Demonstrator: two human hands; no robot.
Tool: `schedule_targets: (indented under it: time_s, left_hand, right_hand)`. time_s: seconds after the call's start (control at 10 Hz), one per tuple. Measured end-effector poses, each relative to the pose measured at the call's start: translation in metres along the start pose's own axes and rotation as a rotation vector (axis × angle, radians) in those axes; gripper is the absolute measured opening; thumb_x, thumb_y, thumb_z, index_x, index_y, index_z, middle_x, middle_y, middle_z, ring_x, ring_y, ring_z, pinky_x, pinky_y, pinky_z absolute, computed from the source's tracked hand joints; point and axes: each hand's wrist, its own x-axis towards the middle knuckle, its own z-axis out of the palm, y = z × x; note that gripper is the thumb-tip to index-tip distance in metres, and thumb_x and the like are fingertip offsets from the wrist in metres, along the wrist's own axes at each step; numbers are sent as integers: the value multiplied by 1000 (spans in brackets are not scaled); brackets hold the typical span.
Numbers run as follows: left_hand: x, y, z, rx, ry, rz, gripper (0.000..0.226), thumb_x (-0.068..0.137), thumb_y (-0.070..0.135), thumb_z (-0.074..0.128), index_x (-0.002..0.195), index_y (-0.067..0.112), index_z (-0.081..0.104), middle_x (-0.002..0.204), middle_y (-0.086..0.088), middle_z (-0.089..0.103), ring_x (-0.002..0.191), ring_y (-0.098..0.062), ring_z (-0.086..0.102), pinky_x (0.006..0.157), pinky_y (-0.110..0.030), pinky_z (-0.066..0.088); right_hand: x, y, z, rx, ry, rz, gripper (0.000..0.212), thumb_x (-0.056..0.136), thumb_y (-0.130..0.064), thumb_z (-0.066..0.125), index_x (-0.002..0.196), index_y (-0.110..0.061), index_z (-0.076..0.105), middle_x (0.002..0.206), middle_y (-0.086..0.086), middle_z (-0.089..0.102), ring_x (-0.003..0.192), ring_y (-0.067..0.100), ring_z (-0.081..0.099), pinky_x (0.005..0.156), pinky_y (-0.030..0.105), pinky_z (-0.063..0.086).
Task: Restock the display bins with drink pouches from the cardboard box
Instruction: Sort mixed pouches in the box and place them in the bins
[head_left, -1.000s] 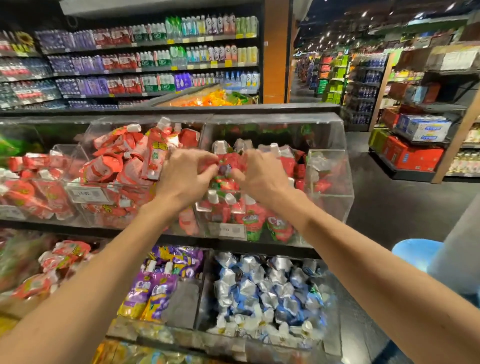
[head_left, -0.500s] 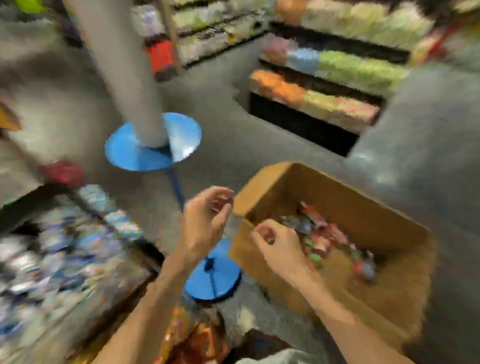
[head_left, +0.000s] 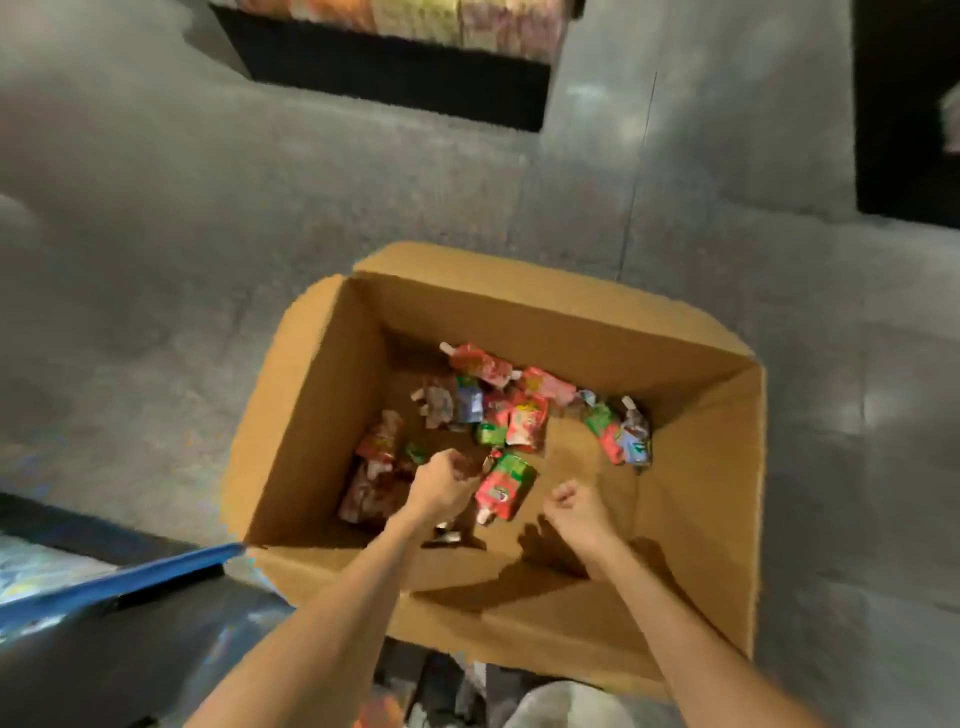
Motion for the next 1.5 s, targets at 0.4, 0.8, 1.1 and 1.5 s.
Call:
schedule_targets:
  time_s: [0.4, 0.8, 1.1, 1.5]
  left_hand:
    - [182, 39, 19, 979, 241, 633, 81, 76, 51, 77, 141, 13, 48, 141, -17, 52, 132, -35, 47, 104, -48, 40]
    - [192, 4, -7, 802, -28, 406, 55, 92, -12, 50, 144, 5, 46, 144, -31, 36, 116, -45, 55, 100, -30, 41]
    - [189, -42, -3, 849, -199, 300, 66, 103, 30, 48, 153, -3, 19, 159, -16, 28, 147, -35, 25, 115, -25, 32]
    - [173, -5, 24, 305, 212, -123, 65, 89, 39, 72, 145, 27, 42, 159, -19, 7, 140, -39, 25, 105, -41, 36]
  right_hand:
    - [147, -45, 14, 96, 34, 142, 49, 86, -28, 75, 126, -13, 50, 119, 2, 61, 106, 18, 58, 97, 34, 48]
    - [179, -31, 55, 193, 55, 333, 70, 68, -36, 87, 124, -15, 51, 122, 5, 64, 111, 25, 62, 97, 38, 52]
    - [173, -35, 45, 470, -161, 326, 30, 81, -27, 75, 109, -20, 67, 105, 0, 73, 94, 16, 70, 71, 29, 52]
    - [178, -57, 64, 692, -311, 363, 34, 79, -16, 73, 110, -25, 62, 132, 5, 60, 121, 24, 55, 113, 44, 35]
